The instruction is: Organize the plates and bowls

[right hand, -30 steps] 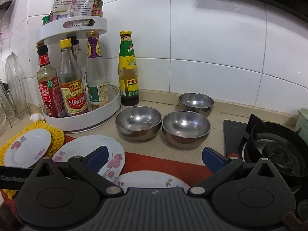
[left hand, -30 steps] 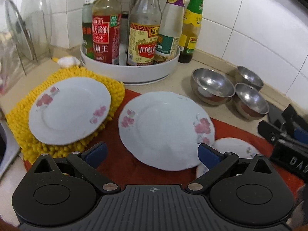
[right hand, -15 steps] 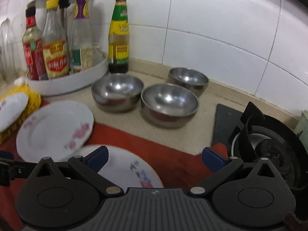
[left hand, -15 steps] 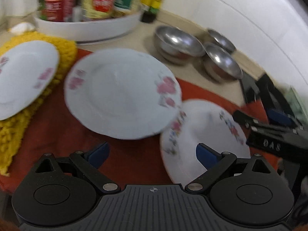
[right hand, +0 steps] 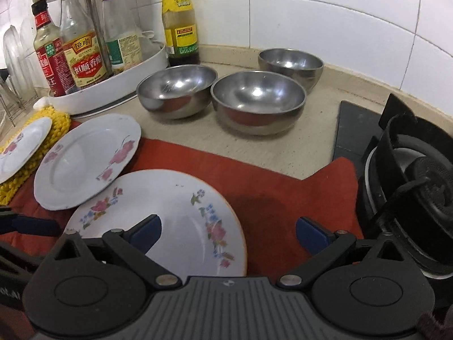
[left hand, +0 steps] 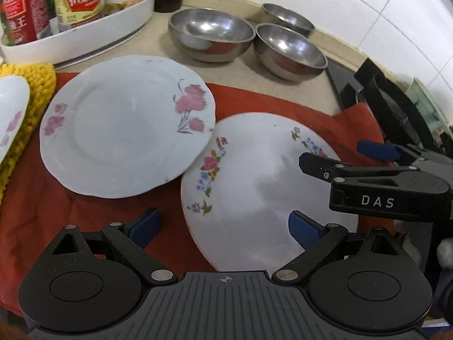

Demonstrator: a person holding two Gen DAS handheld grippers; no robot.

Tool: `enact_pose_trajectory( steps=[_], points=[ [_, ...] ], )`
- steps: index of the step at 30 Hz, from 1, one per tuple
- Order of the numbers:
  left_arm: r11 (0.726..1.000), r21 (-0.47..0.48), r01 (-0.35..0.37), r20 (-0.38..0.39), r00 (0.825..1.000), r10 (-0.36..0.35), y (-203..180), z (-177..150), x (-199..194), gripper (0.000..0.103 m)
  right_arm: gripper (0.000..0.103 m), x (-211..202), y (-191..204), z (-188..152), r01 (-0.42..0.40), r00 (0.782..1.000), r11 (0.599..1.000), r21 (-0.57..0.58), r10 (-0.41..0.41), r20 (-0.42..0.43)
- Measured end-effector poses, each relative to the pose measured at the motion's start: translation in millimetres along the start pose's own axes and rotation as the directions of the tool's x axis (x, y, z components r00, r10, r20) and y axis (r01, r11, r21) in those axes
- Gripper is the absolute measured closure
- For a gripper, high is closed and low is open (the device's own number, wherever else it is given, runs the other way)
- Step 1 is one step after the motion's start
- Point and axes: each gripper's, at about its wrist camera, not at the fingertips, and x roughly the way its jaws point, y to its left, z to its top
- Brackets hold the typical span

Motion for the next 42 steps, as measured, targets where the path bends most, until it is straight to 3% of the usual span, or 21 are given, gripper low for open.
enact_pose_trajectory(
  steps=[8, 11, 16, 22, 26, 34, 42],
  points=[
    [0.996, 0.074, 0.041, -0.010, 0.999, -0.040, -18, -1, 2, 0.003, 0.014, -5, -2, -2, -0.035, 0.999, 0.999, 0.014, 0.036, -0.022],
    [0.995, 0.092, 0.034, -0.015, 0.999, -0.033, -21, -1, 3, 0.001, 0.021, -7, -3, -2, -0.165, 0.983, 0.984, 0.066, 0.169, -0.069],
    [0.992, 0.107, 0.061, -0.026, 0.998, -0.058, -24, -2, 2, 0.002, 0.022, -5, -6, -8, -0.180, 0.977, 0.977, 0.118, 0.191, -0.089],
    [0.976, 0.208, 0.062, 0.014, 0.998, -0.067, -40, -5, -9, 0.002, 0.022, -15, -15, -10, -0.162, 0.977, 0.972, 0.168, 0.182, -0.110],
    [0.989, 0.133, 0.070, -0.024, 0.997, -0.068, -26, -1, 0, 0.007, 0.025, -20, -19, -14, -0.166, 0.975, 0.976, 0.143, 0.184, -0.122],
    [1.000, 0.014, 0.016, 0.029, 0.999, -0.017, 1, 0, -14, 0.005, 0.025, -25, -15, -4, -0.148, 0.986, 0.985, 0.083, 0.154, -0.066],
    [0.980, -0.194, -0.045, 0.077, 0.995, 0.061, 62, -1, -39, 0.003, 0.024, -20, -4, 16, -0.174, 0.984, 0.984, 0.025, 0.175, -0.035]
  ],
)
